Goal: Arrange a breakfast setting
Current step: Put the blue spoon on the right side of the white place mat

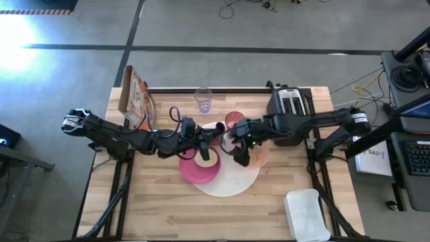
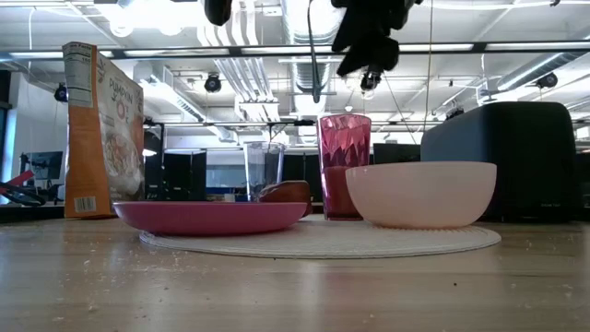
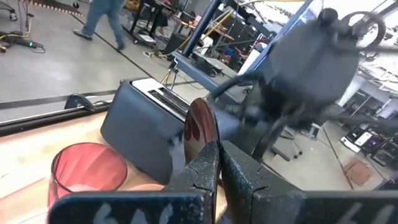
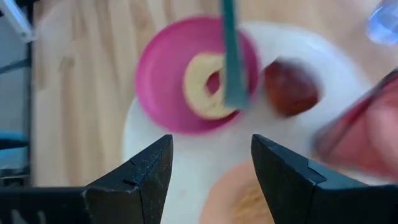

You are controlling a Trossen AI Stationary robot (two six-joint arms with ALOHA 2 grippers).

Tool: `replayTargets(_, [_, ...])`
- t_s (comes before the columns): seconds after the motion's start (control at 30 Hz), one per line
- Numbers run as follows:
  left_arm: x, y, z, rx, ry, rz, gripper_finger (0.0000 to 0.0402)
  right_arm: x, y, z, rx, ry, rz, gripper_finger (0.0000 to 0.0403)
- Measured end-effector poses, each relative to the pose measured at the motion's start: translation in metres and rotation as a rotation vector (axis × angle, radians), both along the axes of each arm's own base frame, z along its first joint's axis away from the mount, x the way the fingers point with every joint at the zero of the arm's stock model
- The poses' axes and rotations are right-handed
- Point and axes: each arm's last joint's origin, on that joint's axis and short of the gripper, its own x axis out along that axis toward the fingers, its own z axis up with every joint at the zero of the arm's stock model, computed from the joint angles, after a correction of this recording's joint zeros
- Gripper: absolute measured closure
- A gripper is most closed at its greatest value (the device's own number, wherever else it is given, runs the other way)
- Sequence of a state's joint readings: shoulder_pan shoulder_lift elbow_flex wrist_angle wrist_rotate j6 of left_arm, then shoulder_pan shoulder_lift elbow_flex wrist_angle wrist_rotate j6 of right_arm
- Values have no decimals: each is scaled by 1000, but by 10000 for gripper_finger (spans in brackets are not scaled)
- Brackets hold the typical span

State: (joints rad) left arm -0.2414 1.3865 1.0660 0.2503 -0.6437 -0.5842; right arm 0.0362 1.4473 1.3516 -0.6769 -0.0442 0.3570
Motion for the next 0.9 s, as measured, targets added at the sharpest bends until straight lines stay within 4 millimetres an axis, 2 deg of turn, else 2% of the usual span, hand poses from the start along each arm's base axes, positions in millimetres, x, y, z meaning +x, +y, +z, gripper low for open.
replayTargets(0.1, [0,-1,-1,2,7,-1,401,-2,-2,13,-101,-48,10,197])
replayTargets(0.2, [0,-1,-2,3,10,0,401,-4,-4,21,-113,-62,41,197])
replayTargets(0.37, [0,-1,-2,12,13,-3,401,-12,-13,16,-89,42,-1,197])
replayTargets(0.5, [-1,-1,0,27,14,-4,401,-13,-22,15,-116,57,2,197])
replayTargets(0.63, [-2,-1,1,50,16,-5,401,-9,-29,18,-139,2,5,197])
replayTargets(0.73, [-2,-1,1,83,30,-7,402,-7,-30,23,-207,-55,88,197])
replayTargets(0.9, [-2,-1,3,101,23,-8,401,-3,-28,29,-192,-136,163,197])
